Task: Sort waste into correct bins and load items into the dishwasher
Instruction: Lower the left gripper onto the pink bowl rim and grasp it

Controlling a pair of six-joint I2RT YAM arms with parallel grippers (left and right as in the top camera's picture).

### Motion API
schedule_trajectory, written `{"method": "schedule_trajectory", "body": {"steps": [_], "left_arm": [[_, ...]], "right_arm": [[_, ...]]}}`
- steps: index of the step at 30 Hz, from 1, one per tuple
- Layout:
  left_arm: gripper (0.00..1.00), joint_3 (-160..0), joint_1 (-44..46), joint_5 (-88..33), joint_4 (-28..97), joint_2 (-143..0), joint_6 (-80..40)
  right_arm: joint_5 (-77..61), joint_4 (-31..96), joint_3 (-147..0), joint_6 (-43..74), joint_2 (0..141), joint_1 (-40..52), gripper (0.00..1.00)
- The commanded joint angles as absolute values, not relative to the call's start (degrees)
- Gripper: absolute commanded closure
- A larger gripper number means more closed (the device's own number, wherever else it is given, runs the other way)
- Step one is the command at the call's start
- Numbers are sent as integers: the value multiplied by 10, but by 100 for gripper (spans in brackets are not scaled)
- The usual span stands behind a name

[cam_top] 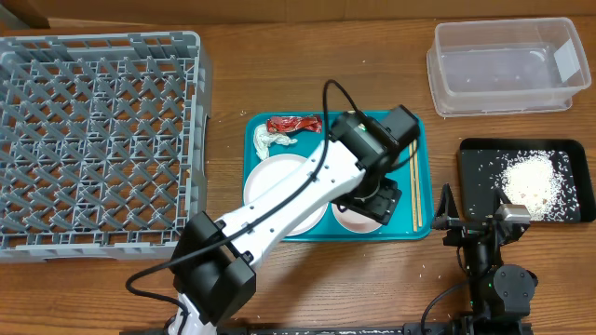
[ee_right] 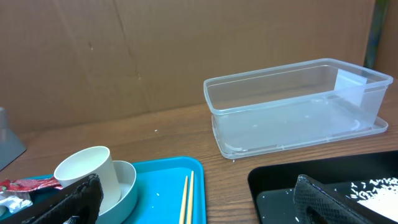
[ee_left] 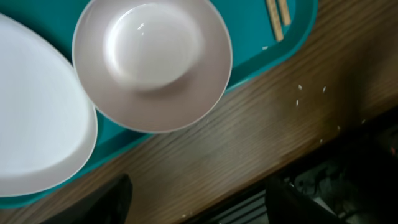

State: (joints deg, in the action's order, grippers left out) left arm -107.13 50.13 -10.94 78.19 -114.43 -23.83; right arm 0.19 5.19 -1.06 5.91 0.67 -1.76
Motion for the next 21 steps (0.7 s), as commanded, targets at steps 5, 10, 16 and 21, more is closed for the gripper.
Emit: {"method": "schedule_trajectory", "body": {"steps": [5,10,16,21], "left_arm": [[36,-1065,548,-67,737,-1141,-317],[37,-1049,570,-17,710,-1141,-369],[37,-1002,582,34,668,-1141,-470],[36,-958,582,34,617,-1141,-473]], "right_arm": [[-1,48,-4,55,2,-16,0],[-1,49,-4,55,2,-16,0],[-1,48,-4,55,2,-16,0],[-1,48,-4,55,2,-16,0]]}}
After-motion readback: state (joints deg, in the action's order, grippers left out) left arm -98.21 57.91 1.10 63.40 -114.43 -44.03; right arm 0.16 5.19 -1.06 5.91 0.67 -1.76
